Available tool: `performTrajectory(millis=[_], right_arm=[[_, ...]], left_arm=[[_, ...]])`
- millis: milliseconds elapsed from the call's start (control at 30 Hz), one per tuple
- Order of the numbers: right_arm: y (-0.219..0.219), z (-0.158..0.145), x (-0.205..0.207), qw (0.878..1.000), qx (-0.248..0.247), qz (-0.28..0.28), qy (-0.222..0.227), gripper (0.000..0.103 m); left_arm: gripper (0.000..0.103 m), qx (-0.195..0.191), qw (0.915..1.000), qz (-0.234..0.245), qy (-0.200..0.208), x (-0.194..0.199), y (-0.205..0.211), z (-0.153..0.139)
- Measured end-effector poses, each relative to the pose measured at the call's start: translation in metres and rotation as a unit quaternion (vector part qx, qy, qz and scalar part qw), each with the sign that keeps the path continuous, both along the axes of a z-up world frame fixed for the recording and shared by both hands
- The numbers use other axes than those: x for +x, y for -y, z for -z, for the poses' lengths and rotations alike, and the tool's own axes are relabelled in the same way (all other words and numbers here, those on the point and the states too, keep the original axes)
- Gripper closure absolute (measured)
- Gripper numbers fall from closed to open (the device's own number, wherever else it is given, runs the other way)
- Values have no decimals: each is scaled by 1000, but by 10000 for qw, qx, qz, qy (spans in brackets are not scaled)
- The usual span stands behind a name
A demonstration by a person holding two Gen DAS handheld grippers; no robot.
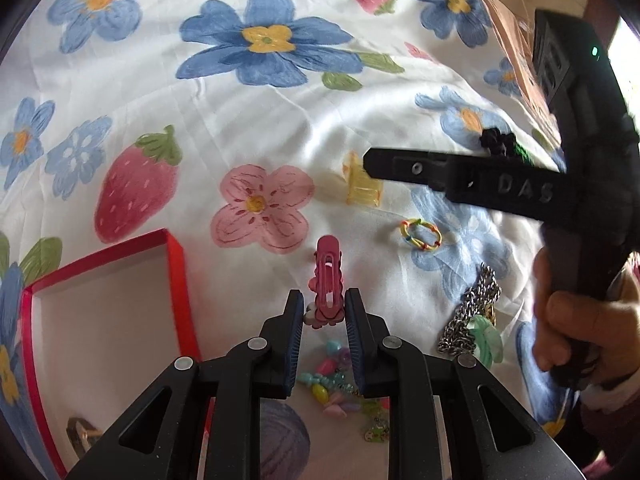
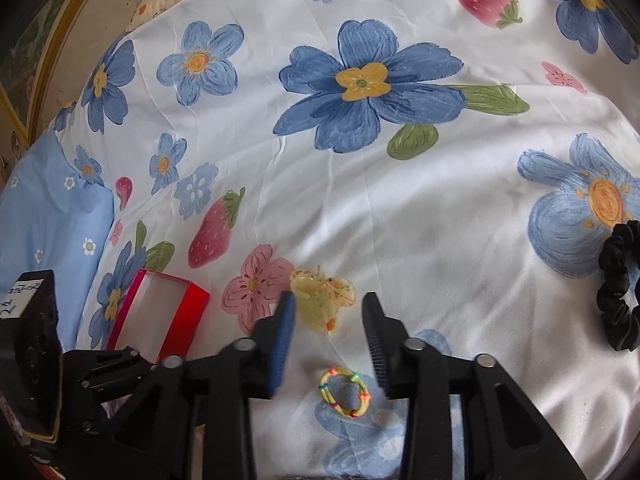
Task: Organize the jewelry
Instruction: 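Grasp pink hair clip with left tool while right tool grasps yellow claw clip, then carry pink clip with left tool into box while right tool carries claw clip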
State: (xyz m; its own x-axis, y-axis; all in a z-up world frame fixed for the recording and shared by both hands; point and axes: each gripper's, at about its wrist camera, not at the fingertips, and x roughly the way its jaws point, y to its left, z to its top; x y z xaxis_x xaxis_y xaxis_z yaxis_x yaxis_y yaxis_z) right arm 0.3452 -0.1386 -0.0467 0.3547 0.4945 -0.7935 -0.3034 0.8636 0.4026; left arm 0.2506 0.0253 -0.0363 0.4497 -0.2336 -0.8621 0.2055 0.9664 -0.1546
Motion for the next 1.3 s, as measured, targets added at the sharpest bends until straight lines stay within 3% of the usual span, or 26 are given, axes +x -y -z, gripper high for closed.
performTrajectory(millis=[67,233,300,667,933,1300], right_arm=[[-11,2,1,9998,-186,-43,76,46],[-25,16,7,9976,-672,-59,131,47],[-23,20,8,9972,-737,14,134,64],[-7,-11,-20,9988,-347,-118,324,65],[-8,-24,-46,9992,-31,-277,291,65],[-46,-38,-61,9963,199,-741,379,65]], left_arm=[[83,-93,9998,-141,58,-7,-8,-7],[83,-198,9991,-340,136,-24,-23,-15],[83,-243,9988,-394,162,-29,-28,-18],[84,-550,9952,-653,470,-54,-41,-33],[84,-550,9914,-900,771,-78,-52,-46],[84,-532,9823,-1454,1050,-109,-93,-61]])
